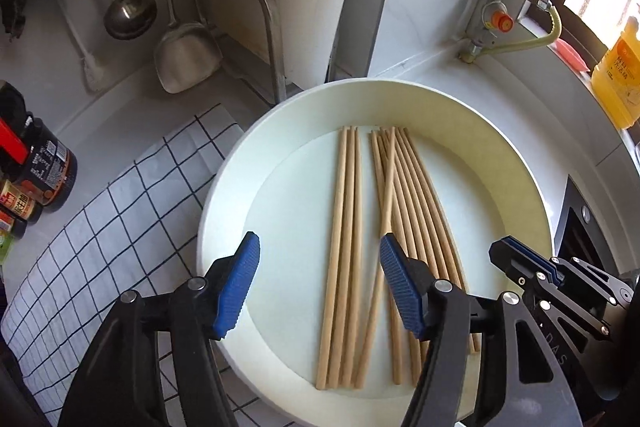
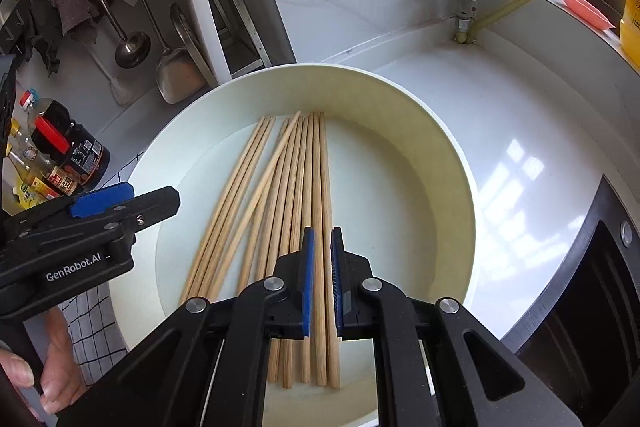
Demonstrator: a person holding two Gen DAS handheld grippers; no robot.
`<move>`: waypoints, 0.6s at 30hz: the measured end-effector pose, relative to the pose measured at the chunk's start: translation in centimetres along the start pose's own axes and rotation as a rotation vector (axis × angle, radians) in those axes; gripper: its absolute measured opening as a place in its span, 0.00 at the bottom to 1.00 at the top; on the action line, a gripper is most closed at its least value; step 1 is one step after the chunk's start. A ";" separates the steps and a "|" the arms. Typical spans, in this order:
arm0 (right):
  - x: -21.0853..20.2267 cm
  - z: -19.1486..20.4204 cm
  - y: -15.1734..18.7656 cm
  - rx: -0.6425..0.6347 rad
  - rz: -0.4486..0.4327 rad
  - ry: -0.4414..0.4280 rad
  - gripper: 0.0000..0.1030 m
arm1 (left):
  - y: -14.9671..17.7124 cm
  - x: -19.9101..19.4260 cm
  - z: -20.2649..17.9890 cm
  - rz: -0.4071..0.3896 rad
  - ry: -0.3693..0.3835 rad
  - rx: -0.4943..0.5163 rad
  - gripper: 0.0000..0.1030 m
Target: Organize utensils
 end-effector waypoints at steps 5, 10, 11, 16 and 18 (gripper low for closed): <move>-1.2 0.6 0.4 -0.009 -0.011 -0.012 0.15 | 0.8 -1.9 0.8 -0.008 -0.023 -0.031 0.69; -2.7 1.0 0.8 -0.017 -0.027 -0.011 0.22 | 1.9 -3.3 1.3 -0.001 -0.032 -0.056 0.72; -3.1 1.1 0.9 -0.019 -0.031 -0.010 0.23 | 2.0 -3.7 1.4 -0.002 -0.036 -0.060 0.72; -4.8 1.5 1.2 -0.035 -0.055 -0.006 0.29 | 2.4 -5.1 1.3 -0.025 -0.036 -0.068 0.79; -5.3 1.6 1.3 -0.040 -0.065 -0.003 0.33 | 2.5 -5.6 1.3 -0.036 -0.034 -0.068 0.79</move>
Point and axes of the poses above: each gripper's, at about its wrist camera, not at the fingertips, and x roughly the way its jaws point, z to its left, y to its underside, the point moved 2 cm from there along x, roughly the way its jaws point, and after that the axes turned 8 degrees about y, right-handed, at the moved point
